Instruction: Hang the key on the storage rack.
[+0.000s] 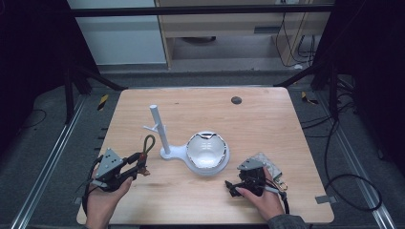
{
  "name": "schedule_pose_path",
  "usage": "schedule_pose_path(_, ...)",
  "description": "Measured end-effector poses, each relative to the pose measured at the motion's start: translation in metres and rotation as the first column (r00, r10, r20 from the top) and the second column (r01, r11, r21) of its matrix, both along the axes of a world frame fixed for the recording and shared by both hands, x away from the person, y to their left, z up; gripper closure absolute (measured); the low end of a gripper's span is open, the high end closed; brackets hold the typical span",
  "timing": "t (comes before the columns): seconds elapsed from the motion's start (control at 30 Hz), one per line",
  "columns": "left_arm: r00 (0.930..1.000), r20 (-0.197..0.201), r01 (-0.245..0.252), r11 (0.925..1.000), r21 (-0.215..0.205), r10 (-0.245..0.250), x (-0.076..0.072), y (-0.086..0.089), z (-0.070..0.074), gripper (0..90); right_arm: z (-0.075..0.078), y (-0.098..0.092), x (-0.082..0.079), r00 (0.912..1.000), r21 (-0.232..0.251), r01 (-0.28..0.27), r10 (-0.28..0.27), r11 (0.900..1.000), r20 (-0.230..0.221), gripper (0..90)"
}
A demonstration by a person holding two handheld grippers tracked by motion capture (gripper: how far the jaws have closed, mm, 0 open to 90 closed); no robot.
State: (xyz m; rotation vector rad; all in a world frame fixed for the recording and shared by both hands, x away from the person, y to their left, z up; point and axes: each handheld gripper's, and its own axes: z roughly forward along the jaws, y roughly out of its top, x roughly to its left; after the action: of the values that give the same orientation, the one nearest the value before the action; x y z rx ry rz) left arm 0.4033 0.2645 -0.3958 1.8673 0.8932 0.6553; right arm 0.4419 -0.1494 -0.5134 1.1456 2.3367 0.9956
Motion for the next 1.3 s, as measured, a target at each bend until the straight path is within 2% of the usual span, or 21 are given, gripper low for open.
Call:
schedule_pose_path(0.6, 0.9998, 0.018, 0.001, 0.9993, -0.036, 0.0, -0.001, -0.005, 0.015, 66.4, 0.0, 0.0, 0.0, 1.0, 0.0, 0.0, 0.0, 1.0, 0.0, 0.6)
schedule_pose_path(0.8, 0.9999, 0.015, -0.007, 0.9994, -0.033, 0.007, 0.009, -0.008, 0.019, 66.4, 0.0, 0.0, 0.0, 1.0, 0.0, 0.0, 0.0, 1.0, -0.001, 0.5)
schedule_pose_path(0.9, 0.9999, 0.0, -0.012, 0.9994, -0.033, 0.012, 0.016, -0.01, 0.018, 66.3, 0.0, 0.0, 0.0, 1.0, 0.0, 0.0, 0.0, 1.0, -0.001, 0.6)
schedule_pose_path(1.03, 0.9993, -0.026, -0.027, 0.9991, -0.033, 0.026, 0.028, -0.014, 0.011, 66.4, 0.0, 0.0, 0.0, 1.0, 0.0, 0.0, 0.0, 1.0, -0.001, 0.6)
schedule_pose_path(1.3, 0.9973, -0.058, -0.047, 0.9984, -0.033, 0.045, 0.043, -0.017, 0.0, 66.3, 0.0, 0.0, 0.0, 1.0, 0.0, 0.0, 0.0, 1.0, 0.0, 0.6)
